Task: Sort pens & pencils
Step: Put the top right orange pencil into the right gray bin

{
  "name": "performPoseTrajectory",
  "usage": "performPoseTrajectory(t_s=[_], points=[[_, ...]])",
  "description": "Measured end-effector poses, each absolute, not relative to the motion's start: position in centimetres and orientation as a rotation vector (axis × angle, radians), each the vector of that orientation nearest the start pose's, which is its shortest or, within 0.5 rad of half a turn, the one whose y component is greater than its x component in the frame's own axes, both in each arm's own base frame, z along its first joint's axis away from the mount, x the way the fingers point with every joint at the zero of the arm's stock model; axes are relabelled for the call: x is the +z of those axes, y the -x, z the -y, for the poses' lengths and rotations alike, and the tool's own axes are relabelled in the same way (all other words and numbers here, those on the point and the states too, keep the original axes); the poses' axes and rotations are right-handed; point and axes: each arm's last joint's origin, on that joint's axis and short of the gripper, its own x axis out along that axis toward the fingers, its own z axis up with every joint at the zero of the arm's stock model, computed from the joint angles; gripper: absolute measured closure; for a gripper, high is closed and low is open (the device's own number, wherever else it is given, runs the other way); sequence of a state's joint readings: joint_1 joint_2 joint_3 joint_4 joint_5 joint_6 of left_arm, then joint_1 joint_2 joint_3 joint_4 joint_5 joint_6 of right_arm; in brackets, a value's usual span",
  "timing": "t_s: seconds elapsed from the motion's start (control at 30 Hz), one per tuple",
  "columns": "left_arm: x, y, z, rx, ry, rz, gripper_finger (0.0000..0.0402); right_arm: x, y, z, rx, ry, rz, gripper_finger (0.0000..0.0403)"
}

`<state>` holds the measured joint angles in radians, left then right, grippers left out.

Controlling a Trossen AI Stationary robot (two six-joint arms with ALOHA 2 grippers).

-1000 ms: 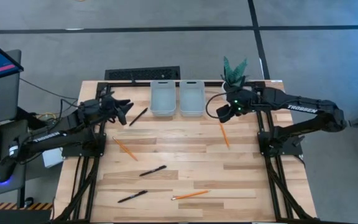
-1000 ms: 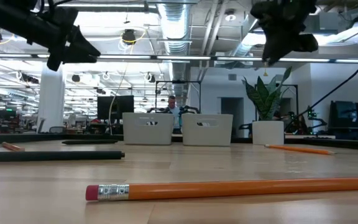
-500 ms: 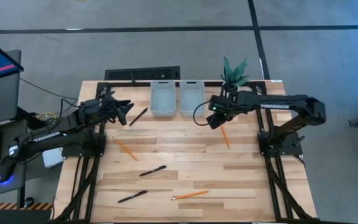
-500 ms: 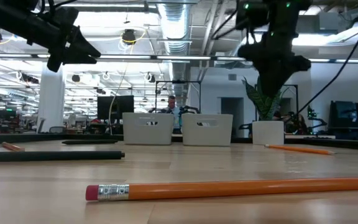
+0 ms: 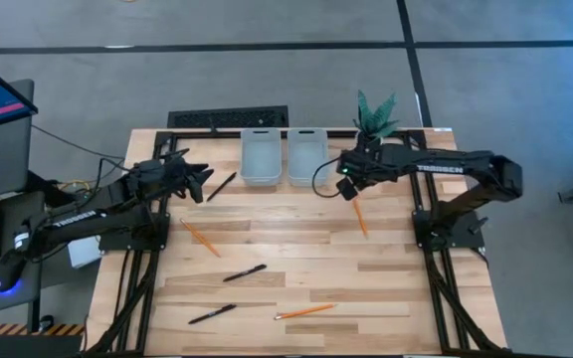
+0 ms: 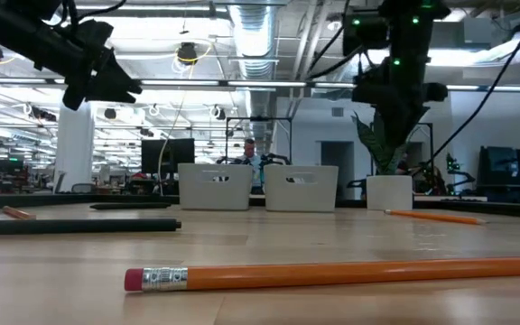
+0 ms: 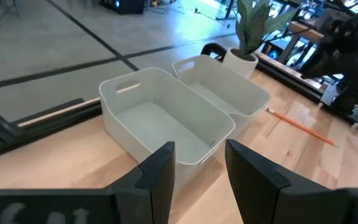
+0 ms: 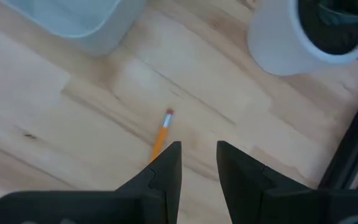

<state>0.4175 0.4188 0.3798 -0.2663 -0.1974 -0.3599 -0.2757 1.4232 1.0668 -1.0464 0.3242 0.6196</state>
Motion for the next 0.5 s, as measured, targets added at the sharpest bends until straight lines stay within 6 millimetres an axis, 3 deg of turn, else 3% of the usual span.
performPoseTrajectory(t_s=[0.3,0.5], points=[[23.3,-10.5,-5.3,0.659,0.379,-0.189,0.0269,21.5,-18.1,7.0,-0.941,-0.686,-1.103,0.028],[23.4,-10.6,-5.3,0.663,0.377,-0.177,0.0269,21.8,-17.1,6.7,-0.953,-0.766,-1.0,0.0275]])
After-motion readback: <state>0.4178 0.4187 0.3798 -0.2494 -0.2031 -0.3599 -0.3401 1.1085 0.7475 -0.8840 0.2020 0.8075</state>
